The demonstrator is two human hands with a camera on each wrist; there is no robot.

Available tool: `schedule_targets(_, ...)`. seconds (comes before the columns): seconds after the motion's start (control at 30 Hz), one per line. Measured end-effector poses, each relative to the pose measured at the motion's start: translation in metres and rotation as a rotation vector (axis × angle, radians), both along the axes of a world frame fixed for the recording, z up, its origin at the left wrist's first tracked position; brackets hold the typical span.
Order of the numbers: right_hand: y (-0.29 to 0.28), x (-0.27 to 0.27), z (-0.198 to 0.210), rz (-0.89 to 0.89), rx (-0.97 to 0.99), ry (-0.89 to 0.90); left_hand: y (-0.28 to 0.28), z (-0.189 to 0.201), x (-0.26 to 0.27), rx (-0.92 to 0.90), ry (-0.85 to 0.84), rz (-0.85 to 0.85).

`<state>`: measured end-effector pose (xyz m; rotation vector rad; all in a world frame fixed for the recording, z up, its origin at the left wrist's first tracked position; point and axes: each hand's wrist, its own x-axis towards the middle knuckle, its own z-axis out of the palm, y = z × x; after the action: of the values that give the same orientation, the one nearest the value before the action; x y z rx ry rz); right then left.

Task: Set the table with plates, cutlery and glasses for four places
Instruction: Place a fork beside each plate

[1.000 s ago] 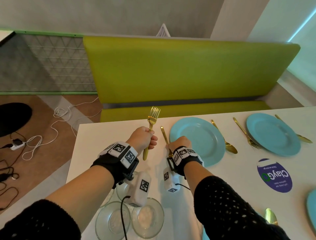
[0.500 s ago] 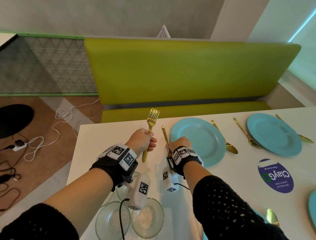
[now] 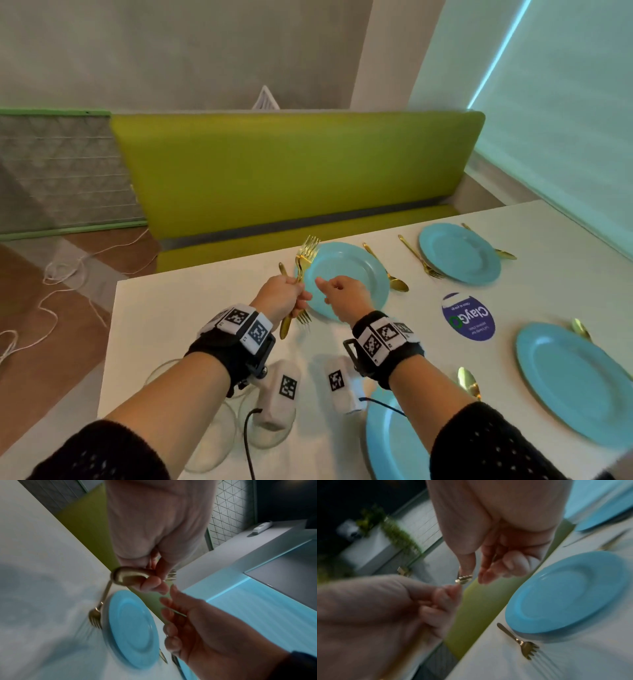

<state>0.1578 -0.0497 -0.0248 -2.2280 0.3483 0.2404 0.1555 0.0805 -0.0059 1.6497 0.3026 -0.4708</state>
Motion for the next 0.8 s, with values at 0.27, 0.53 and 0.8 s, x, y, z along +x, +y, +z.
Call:
schedule_targets(0.27, -0.058, -0.067, 0.031, -0.128, 0.261, 0.028, -0.070, 0.008, -0.048, -0.038, -0.043, -0.232)
schedule_targets(0.53, -0.130, -0.107, 0.022, -0.315, 0.463, 0.019, -0.136, 0.005, -0.088, -0.171, 0.026, -0.270)
schedule_targets(0.8, -0.258, -0.139, -0.007, -0.332, 0.187, 0.068, -0.197, -0.015, -0.114, -0.111, 0.113, -0.117)
